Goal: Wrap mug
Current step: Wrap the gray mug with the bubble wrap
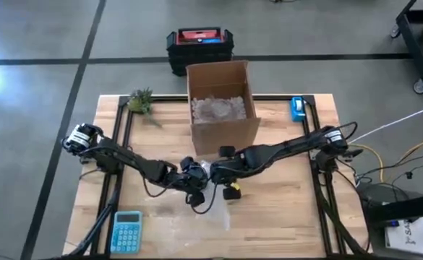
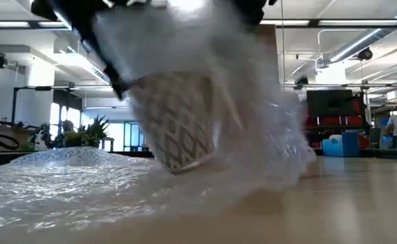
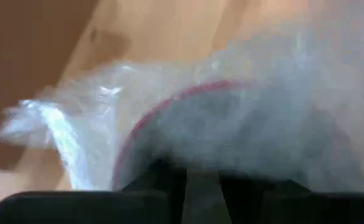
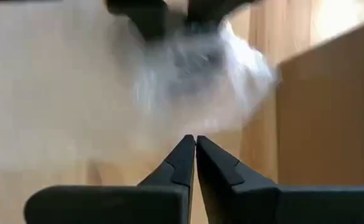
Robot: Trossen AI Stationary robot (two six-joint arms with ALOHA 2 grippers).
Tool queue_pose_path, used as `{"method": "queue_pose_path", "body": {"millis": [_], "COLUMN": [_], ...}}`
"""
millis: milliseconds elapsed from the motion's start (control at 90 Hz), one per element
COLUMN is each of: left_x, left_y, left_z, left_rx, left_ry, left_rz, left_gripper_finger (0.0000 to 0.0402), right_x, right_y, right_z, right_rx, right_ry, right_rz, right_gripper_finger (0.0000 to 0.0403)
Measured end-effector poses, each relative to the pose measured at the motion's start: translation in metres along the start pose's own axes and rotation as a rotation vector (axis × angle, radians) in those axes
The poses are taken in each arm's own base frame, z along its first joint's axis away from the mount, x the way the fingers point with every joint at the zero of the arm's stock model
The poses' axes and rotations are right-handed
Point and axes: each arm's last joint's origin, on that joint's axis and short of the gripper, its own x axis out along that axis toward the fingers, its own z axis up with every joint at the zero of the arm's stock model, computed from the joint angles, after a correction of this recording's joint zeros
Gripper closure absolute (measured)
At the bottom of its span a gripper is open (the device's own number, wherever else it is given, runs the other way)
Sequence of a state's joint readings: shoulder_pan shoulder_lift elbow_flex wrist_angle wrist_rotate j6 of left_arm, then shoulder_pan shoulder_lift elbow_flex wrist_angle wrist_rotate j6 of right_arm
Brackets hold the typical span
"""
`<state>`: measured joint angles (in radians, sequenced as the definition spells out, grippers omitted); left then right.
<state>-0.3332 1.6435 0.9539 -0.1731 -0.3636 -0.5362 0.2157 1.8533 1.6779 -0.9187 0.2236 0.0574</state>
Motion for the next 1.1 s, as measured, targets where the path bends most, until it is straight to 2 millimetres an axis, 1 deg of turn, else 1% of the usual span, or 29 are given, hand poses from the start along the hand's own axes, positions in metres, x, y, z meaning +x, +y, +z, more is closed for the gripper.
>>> {"method": "queue_pose_path", "body": {"millis": [89, 211, 267, 389, 556, 678, 889, 978, 1100], "left_x": [-0.001, -0.001, -0.001, -0.001, -0.002, -0.002, -0.002, -0.002, -0.002], "left_y": [-0.001, -0.001, -0.001, -0.002, -0.002, -0.002, -0.002, -0.002, -0.003], "left_z": [0.003, 0.003, 0.004, 0.004, 0.004, 0.005, 0.006, 0.006, 0.007], "left_rx": [-0.012, -0.015, -0.017, -0.019, -0.021, -0.022, -0.025, -0.027, -0.032], "left_ry": [-0.021, -0.019, -0.024, -0.029, -0.032, -0.034, -0.041, -0.045, -0.056], "left_rz": [-0.009, -0.007, -0.010, -0.012, -0.012, -0.010, -0.013, -0.016, -0.022], "left_gripper_finger": [0.0327, 0.0327, 0.0327, 0.0327, 0.0327, 0.0327, 0.0327, 0.0327, 0.0327], "right_x": [-0.002, 0.015, 0.018, 0.012, 0.008, 0.005, -0.002, 0.002, 0.025], "right_y": [-0.004, 0.002, 0.007, 0.014, 0.031, 0.043, 0.066, 0.069, 0.061], "right_z": [0.002, 0.000, -0.003, -0.009, -0.009, -0.006, 0.006, 0.008, 0.012], "right_rx": [0.010, 0.004, -0.009, -0.003, -0.049, -0.084, -0.132, -0.158, -0.155], "right_ry": [-0.034, -0.038, -0.025, -0.001, -0.018, -0.061, -0.223, -0.254, -0.256], "right_rz": [-0.107, -0.107, -0.093, -0.042, 0.050, 0.082, 0.181, 0.195, 0.129], "right_gripper_finger": [0.0400, 0.0400, 0.0400, 0.0400, 0.0400, 0.0400, 0.0400, 0.0400, 0.0401]}}
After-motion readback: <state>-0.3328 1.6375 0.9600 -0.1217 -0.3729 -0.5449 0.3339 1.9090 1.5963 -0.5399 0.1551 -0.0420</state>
